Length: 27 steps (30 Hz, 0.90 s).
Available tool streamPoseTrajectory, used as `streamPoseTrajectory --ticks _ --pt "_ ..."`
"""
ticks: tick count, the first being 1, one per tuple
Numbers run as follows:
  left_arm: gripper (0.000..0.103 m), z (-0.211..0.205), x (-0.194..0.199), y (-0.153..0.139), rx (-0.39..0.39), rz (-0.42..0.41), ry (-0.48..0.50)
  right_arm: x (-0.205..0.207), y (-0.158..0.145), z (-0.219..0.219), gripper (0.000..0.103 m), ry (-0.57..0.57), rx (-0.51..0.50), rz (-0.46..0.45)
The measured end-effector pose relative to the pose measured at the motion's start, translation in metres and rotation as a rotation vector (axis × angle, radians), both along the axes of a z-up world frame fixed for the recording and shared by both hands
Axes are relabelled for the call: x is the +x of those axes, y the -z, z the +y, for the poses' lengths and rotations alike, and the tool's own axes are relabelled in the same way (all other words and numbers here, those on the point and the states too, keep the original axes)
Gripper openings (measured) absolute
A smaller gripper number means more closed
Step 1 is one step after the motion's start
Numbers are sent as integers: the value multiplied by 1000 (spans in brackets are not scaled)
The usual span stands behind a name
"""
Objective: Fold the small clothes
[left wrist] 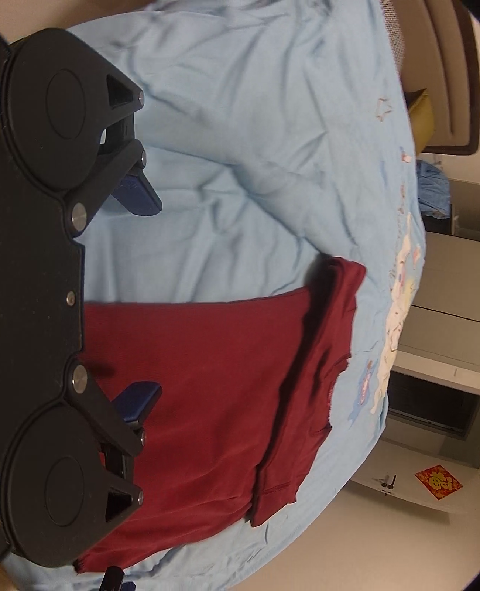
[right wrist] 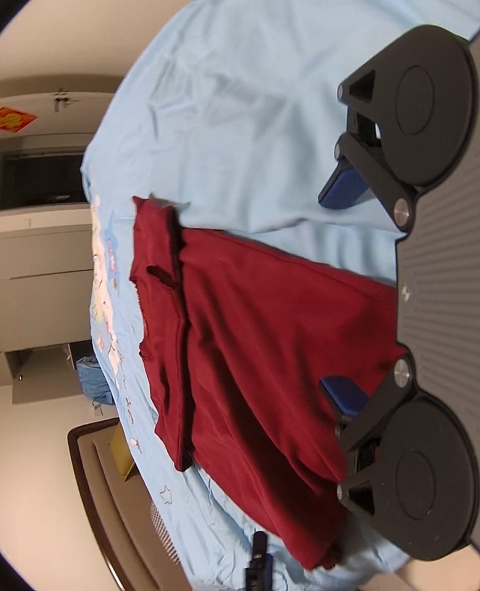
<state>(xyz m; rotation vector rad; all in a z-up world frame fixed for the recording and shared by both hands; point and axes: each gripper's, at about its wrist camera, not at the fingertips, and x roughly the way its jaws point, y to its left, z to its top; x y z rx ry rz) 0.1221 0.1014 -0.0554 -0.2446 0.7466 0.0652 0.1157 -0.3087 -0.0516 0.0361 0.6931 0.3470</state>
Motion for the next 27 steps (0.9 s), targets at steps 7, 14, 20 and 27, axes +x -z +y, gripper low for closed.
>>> streamPoseTrajectory --ticks 7,14,20,27 --pt "78 -4 -20 11 -95 50 9 -25 2 -5 78 -18 66 38" --pt "54 -8 -19 16 -134 101 -27 -25 14 -3 55 10 97 86" --pt "7 -22 -18 9 -121 111 8 -26 15 -5 10 33 98 93" --pt "4 -31 -34 -29 17 35 -19 -42 -14 -12 5 19 9 -19"
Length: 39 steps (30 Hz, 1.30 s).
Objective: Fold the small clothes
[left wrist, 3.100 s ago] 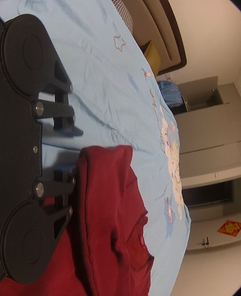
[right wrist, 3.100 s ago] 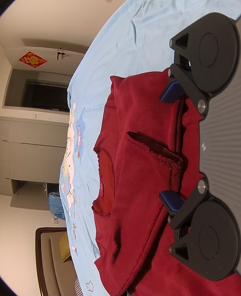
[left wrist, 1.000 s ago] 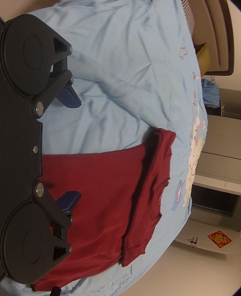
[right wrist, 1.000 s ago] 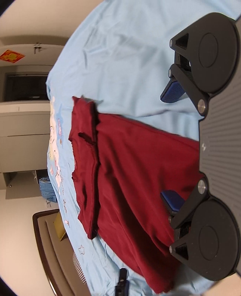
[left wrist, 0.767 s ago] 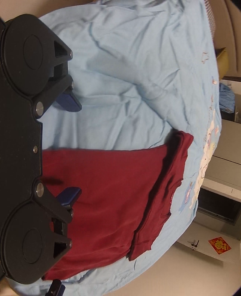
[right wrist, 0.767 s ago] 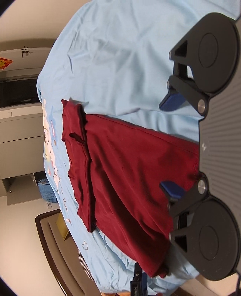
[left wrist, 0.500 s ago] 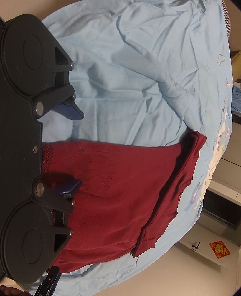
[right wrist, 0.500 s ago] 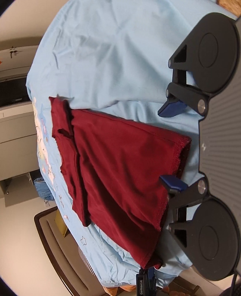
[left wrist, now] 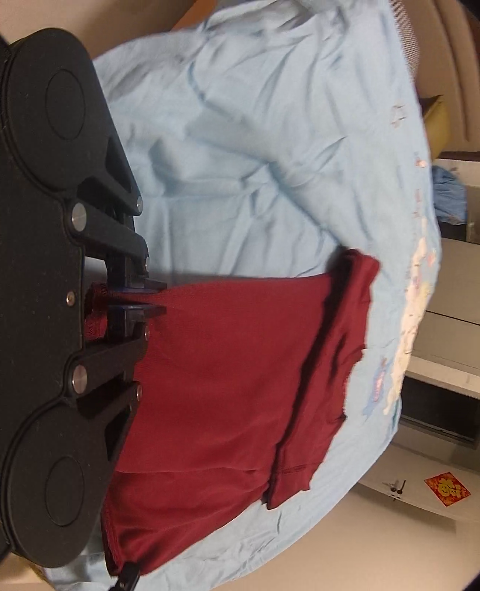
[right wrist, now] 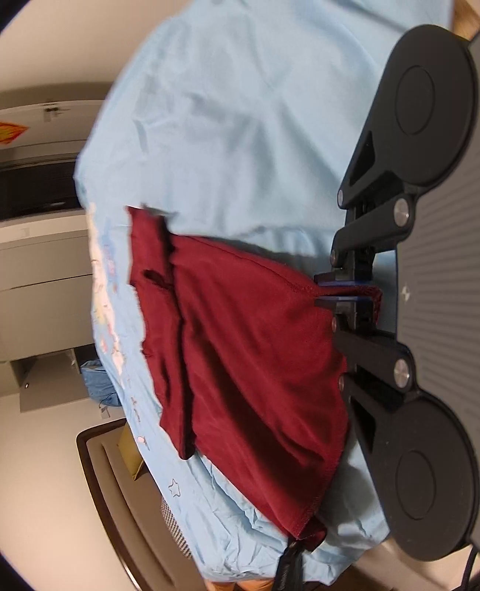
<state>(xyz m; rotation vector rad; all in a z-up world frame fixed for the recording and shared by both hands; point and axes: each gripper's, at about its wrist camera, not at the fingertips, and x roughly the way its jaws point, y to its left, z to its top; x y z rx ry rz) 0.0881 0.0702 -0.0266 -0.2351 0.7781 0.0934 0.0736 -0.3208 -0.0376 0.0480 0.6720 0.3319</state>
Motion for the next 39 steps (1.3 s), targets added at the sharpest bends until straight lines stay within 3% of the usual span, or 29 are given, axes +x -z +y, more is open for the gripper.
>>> streamPoseTrajectory --ticks 8,12,19,22,24,26,29,32,35,39 --pt "4 -3 -31 -35 52 -64 24 -23 -41 -27 4 -52 -116 -69" --pt "4 -3 -35 -20 45 -31 21 -32 -44 -29 4 -77 -155 -68" --pt "8 -3 -30 0 36 -3 27 -21 -17 -21 5 -94 -181 -18" --pt "21 -3 -29 3 41 10 22 -17 -10 -17 8 -102 -205 -11" --pt "34 -3 -30 4 43 16 19 -18 -9 -14 15 -111 -227 -23" --pt "45 -3 -31 4 45 16 17 -21 -8 -10 41 -130 -265 -45" --pt "73 -5 -33 2 68 -3 4 -29 -10 -3 55 -191 -326 -97" --pt "88 -9 -34 -3 102 -29 -3 -39 -10 10 68 -283 -381 -138" --pt "100 -15 -32 -8 140 -57 -3 -41 -5 23 69 -370 -424 -141" --pt "101 -24 -31 -13 167 -82 31 -41 8 43 65 -488 -493 -127"
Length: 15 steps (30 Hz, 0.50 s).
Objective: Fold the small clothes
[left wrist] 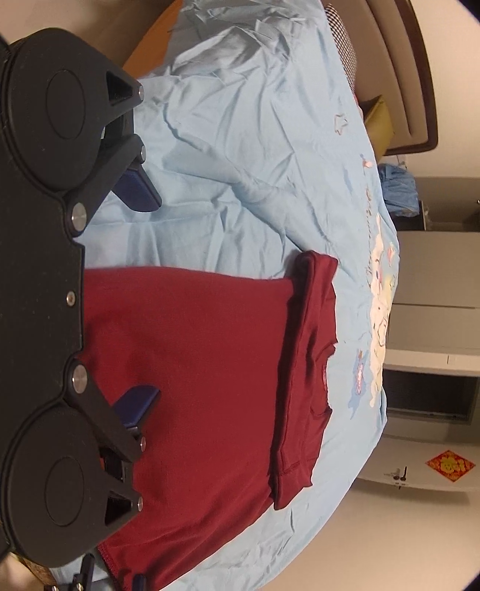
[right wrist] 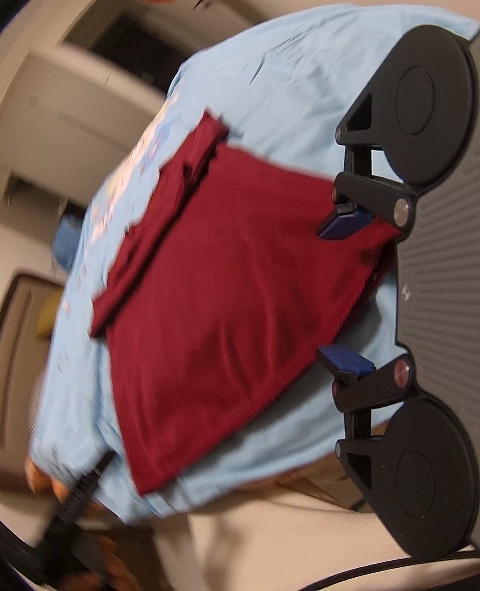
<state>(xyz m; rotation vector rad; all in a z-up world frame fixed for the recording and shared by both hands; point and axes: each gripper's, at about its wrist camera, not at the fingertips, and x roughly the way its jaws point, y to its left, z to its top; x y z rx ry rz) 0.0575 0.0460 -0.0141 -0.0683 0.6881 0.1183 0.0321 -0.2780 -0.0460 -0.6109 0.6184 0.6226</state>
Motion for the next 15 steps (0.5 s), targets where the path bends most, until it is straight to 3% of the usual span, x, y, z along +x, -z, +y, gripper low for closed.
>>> streamPoseTrajectory --ticks 4,9,13,15 --pt "101 -8 2 -1 -15 -10 44 1 17 13 55 -58 -84 24" --pt "101 -25 6 3 -36 -13 129 2 30 23 44 -94 -165 -15" --pt "101 -42 6 5 -39 -26 220 3 32 24 18 -92 -176 -33" --pt "101 -51 5 6 -36 -36 276 3 27 22 13 -91 -142 -26"
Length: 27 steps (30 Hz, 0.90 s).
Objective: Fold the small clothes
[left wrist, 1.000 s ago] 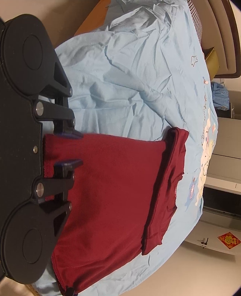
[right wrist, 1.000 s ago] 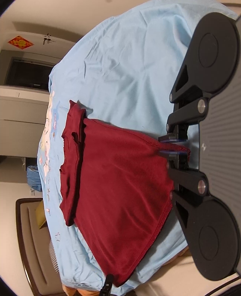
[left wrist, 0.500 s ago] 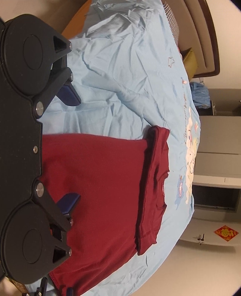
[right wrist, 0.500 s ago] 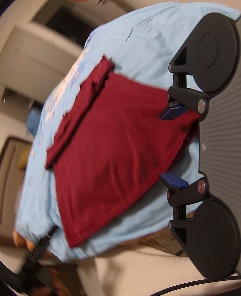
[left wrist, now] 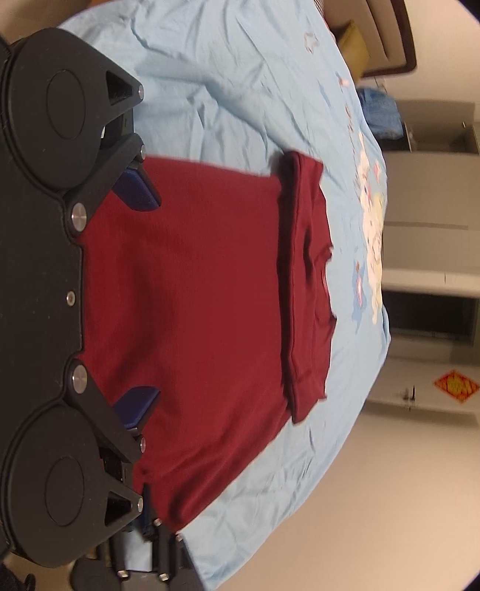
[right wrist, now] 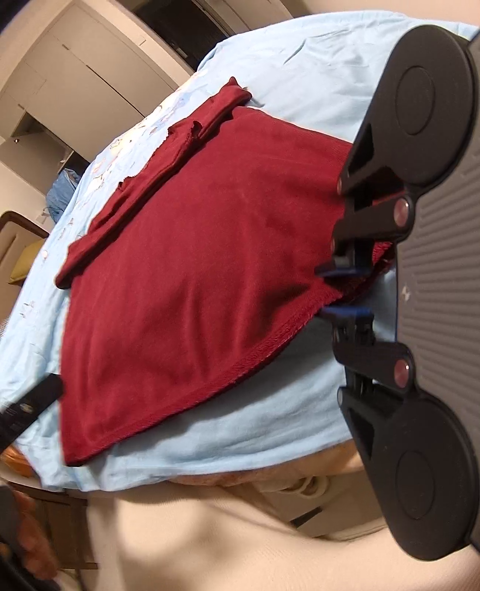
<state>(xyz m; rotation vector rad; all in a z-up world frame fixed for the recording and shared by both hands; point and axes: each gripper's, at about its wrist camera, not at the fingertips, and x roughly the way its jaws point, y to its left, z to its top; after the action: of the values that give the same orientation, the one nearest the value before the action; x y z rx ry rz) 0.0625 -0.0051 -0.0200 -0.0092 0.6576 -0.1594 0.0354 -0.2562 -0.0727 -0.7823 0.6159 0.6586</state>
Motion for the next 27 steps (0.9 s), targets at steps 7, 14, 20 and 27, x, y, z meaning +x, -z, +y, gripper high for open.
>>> streamPoseTrajectory --ticks 7,14,20,27 --pt "101 -35 -2 11 23 -15 187 14 -42 -15 11 62 206 82" --pt "101 -66 5 30 65 9 259 43 -74 -26 11 145 388 183" --pt "92 -75 14 45 193 36 169 61 -94 -34 11 172 511 222" --pt "78 -46 15 49 279 56 -1 67 -105 -34 11 174 536 198"
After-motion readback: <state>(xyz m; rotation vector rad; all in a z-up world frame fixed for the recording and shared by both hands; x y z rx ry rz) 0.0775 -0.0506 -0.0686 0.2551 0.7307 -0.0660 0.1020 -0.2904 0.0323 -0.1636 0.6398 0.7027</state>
